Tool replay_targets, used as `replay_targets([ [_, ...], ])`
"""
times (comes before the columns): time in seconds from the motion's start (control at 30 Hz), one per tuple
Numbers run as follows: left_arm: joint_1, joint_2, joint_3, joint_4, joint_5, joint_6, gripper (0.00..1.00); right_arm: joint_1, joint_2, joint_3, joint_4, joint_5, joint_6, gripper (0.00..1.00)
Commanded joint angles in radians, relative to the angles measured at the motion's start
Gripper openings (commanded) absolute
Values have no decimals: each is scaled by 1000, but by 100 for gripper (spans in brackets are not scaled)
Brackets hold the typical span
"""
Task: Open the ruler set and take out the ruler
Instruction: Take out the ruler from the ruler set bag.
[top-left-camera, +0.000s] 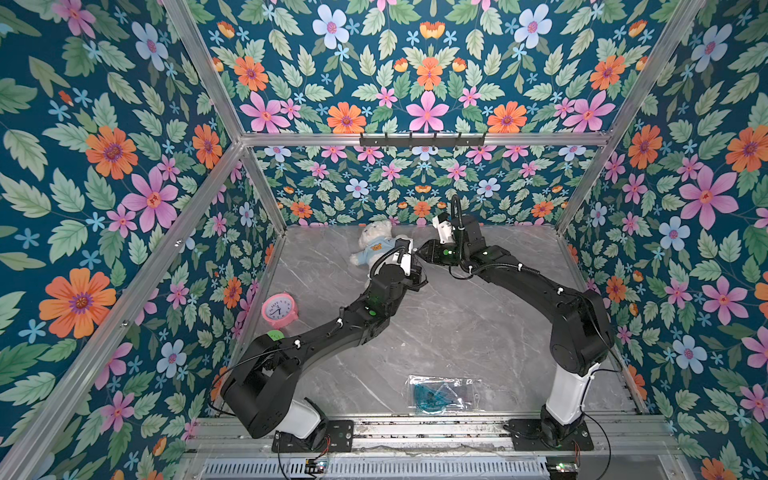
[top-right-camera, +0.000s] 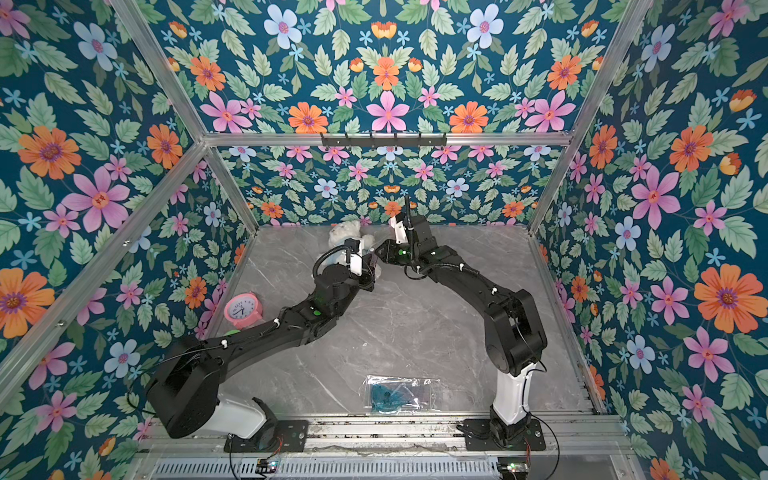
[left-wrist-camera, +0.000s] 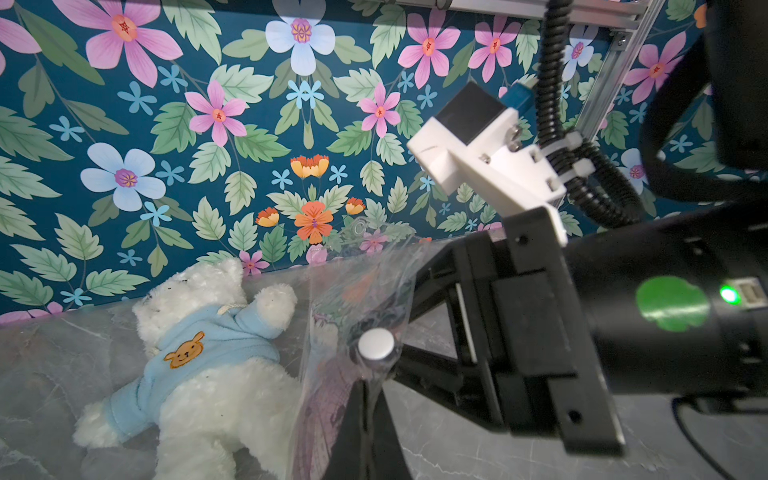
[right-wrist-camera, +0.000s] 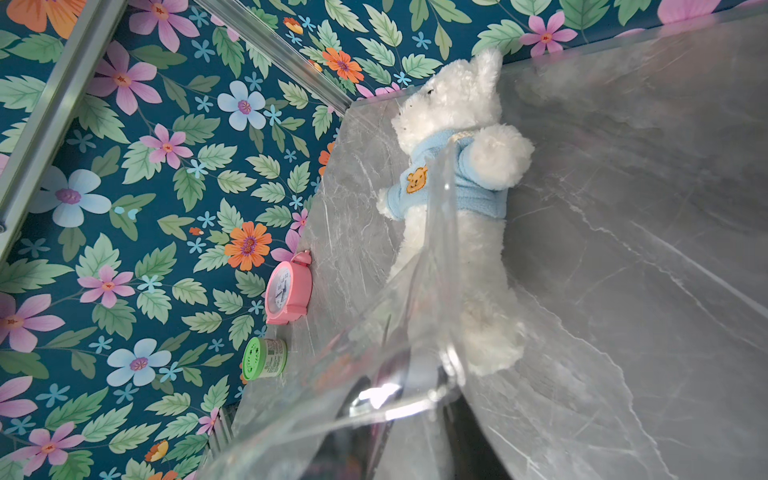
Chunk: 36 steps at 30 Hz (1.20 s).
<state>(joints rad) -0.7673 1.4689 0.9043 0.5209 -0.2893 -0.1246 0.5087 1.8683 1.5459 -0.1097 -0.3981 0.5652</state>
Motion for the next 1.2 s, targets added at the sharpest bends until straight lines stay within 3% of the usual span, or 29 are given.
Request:
replay_targets([
  [0.0,0,2,8,33,7,-4,0,0,9,15,23,-21,15,29],
  [0.7,0,-14,-16,54,-8,-6,0,-2,16,6,41,-42,27,8],
  [1.17,9,-31,-47,71,-88,14,0,-12,-86,-48,16,32,-8,7],
])
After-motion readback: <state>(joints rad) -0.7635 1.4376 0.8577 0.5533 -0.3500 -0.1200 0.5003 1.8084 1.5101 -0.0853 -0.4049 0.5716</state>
